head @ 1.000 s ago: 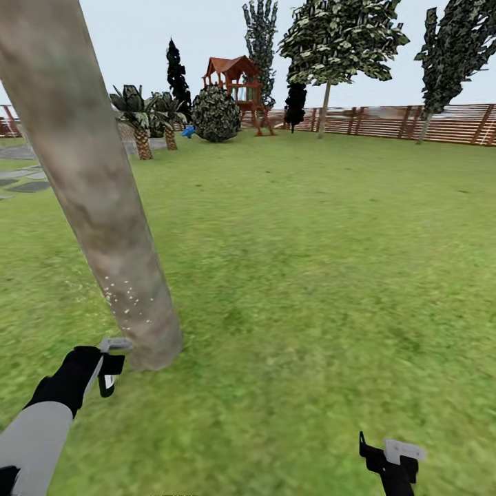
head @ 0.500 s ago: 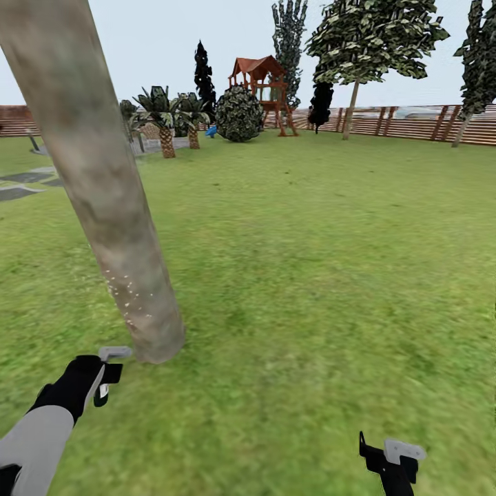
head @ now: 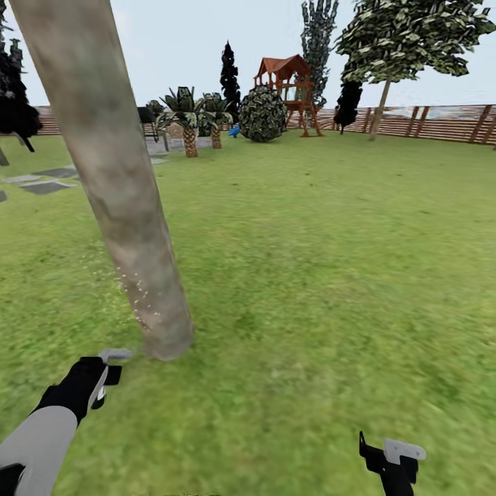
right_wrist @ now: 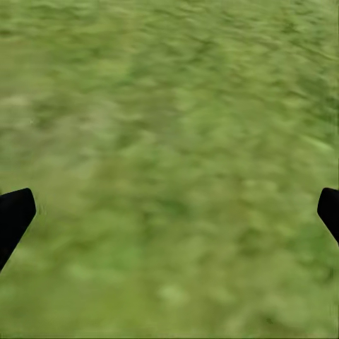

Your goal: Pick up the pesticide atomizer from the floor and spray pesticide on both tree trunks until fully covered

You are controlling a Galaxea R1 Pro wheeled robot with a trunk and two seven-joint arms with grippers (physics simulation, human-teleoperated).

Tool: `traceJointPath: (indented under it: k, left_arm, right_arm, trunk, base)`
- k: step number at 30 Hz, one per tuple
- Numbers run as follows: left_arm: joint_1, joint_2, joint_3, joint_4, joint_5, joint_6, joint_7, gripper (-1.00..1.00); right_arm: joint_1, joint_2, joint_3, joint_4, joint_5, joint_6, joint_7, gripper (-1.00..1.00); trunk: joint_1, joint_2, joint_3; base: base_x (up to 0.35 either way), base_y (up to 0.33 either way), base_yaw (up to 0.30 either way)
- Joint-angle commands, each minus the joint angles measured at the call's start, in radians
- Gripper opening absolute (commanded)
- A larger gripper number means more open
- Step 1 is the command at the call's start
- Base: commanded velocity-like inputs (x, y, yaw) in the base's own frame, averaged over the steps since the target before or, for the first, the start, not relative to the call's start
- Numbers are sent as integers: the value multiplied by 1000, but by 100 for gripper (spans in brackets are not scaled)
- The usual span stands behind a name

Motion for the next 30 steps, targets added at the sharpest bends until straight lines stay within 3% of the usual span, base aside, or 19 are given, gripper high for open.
traceJointPath:
  k: [1, 5, 8, 19, 30]
  left_arm:
    - [0, -1, -1, 1, 2, 0, -1, -100]
    - [0, -34, -4, 2, -3, -3, -1, -100]
    - [0, -42, -3, 0, -3, -3, -1, -100]
    - [0, -43, -2, 0, 0, -3, 0, -100]
    - [0, -43, -1, 0, 1, -3, -1, -100]
  right_arm:
    - [0, 0, 0, 0, 0, 0, 0, 100]
    - [0, 0, 1, 0, 0, 0, 0, 100]
    - [0, 0, 0, 0, 1, 0, 0, 100]
    - [0, 0, -1, 0, 1, 0, 0, 100]
    - [0, 0, -1, 0, 0, 0, 0, 100]
  trunk:
    - [0, 0, 0]
    - [0, 0, 0]
    - [0, 0, 0]
    - [0, 0, 0]
    - [0, 0, 0]
  base:
    - [23, -7, 278]
    - [159, -144, 213]
    - [202, -194, 30]
    - [159, -230, 1]
    - [8, -272, 52]
